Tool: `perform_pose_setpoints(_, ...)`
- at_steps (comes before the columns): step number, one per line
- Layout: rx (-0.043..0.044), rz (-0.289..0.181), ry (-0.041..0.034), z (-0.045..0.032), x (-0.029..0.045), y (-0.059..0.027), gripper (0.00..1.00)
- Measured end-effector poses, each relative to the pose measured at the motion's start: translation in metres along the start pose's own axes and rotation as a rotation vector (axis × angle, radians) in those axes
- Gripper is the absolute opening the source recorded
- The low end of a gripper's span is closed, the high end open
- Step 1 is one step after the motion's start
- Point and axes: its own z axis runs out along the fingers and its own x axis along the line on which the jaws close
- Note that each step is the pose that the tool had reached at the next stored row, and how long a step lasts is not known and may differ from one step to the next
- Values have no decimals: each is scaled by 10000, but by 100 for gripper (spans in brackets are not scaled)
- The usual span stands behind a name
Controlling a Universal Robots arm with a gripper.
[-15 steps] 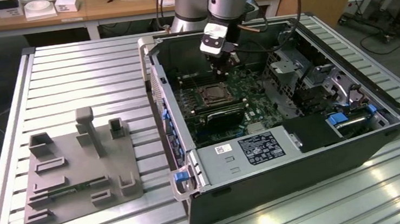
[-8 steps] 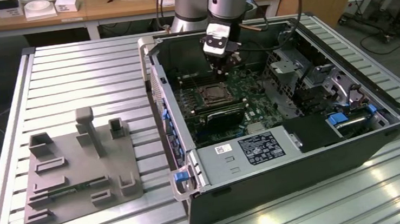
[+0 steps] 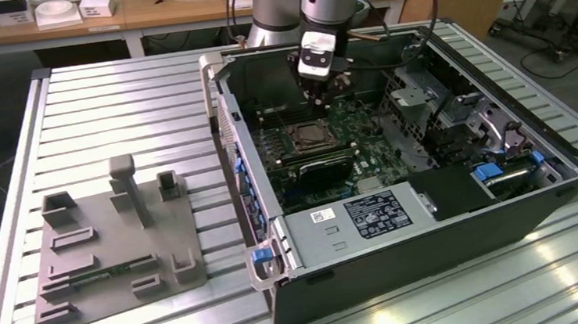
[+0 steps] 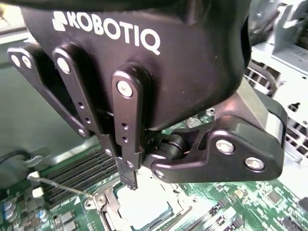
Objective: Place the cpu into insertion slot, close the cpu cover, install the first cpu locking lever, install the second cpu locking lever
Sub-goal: 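Install the first cpu locking lever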
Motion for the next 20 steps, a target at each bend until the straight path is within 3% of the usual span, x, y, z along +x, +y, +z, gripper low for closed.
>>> perform_pose_setpoints(12,-16,-2178,25,1,0,0,10)
perform_pose_setpoints(20,-24,-3365,39,1,0,0,10)
